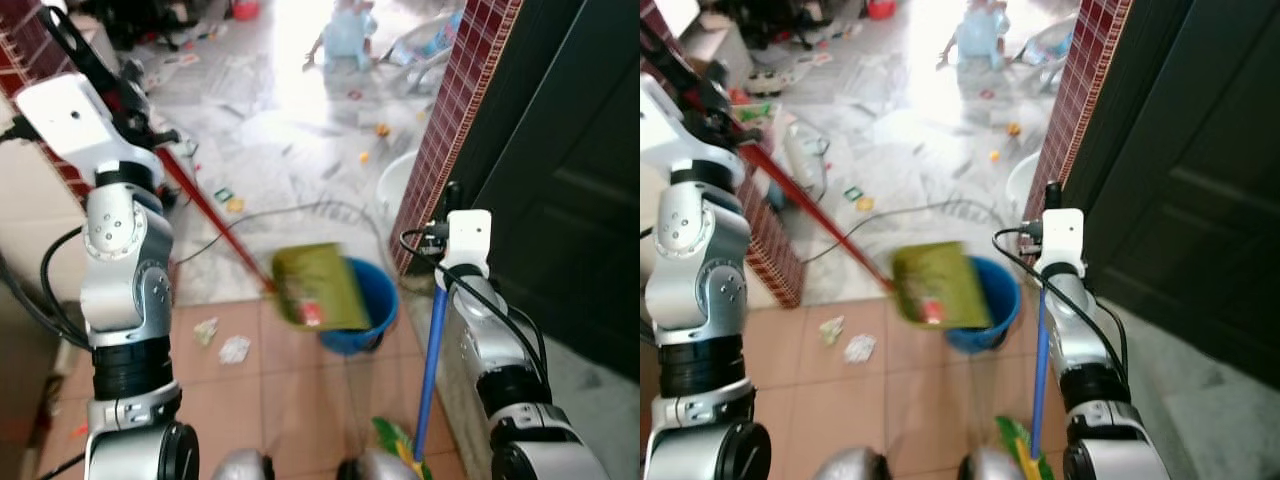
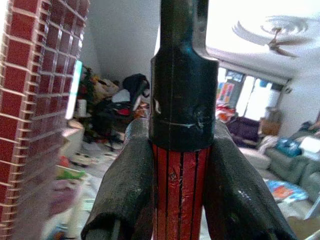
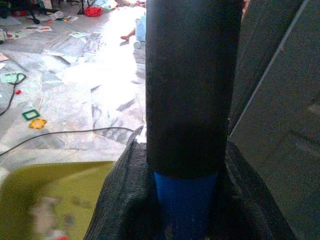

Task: Sweep floor

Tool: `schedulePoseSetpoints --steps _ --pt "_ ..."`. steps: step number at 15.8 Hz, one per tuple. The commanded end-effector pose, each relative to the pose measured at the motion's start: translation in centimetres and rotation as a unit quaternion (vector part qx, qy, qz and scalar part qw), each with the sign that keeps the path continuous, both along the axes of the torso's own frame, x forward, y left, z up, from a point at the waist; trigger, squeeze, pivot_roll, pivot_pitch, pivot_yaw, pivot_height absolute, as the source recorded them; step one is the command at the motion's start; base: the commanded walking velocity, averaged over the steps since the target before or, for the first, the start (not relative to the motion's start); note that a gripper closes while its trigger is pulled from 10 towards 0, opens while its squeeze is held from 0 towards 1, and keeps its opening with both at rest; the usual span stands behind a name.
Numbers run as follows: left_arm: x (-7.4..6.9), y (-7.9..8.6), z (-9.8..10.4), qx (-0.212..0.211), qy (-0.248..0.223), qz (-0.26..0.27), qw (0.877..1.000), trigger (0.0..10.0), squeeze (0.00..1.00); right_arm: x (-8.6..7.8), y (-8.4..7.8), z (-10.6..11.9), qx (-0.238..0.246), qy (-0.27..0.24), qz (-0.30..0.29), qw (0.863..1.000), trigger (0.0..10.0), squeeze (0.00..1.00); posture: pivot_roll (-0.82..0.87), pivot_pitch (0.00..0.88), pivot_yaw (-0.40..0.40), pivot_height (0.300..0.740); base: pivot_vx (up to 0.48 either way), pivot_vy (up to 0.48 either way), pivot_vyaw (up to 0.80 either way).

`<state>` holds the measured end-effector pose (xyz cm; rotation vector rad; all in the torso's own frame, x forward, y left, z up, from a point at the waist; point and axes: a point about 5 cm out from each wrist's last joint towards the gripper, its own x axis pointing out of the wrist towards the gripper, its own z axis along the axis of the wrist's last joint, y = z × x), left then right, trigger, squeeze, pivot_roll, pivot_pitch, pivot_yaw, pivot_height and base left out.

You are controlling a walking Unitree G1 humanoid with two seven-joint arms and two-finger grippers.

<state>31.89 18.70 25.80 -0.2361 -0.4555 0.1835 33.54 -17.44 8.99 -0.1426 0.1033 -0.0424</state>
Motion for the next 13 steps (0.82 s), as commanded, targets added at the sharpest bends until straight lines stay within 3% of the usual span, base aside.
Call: schedulePoseSetpoints --steps 1,6,8,11,13 --pt "-0.5 0.8 1.7 0.01 -0.041 0.019 0.999 10.0 0.0 0.6 0.7 1.4 -0.003 -0.029 0.014 0.999 10.0 0.0 -0.04 0.064 -0.013 0.74 0.48 0.0 0.0" --pt "-0.4 0.6 1.9 0.025 -0.041 0.019 0.999 10.0 0.0 0.6 0.7 1.4 -0.002 -0.029 0.014 0.999 10.0 0.0 -0.04 0.063 -0.012 0.74 0.459 0.0 0.0" --pt "-0.4 0.1 1.8 0.042 -0.042 0.006 0.998 10.0 0.0 0.6 0.7 1.3 -0.003 -0.029 0.013 0.999 10.0 0.0 -0.04 0.064 -0.012 0.74 0.141 0.0 0.0" --pt "-0.3 -1.9 1.1 0.117 -0.037 -0.037 0.992 10.0 0.0 0.6 0.7 1.3 -0.003 -0.029 0.014 0.999 10.0 0.0 -0.04 0.061 -0.01 0.74 0.0 0.0 0.0" --pt "-0.4 -2.9 0.3 0.145 -0.034 -0.067 0.987 10.0 0.0 0.6 0.7 1.3 -0.003 -0.029 0.013 0.999 10.0 0.0 -0.04 0.059 -0.009 0.74 0.0 0.0 0.0"
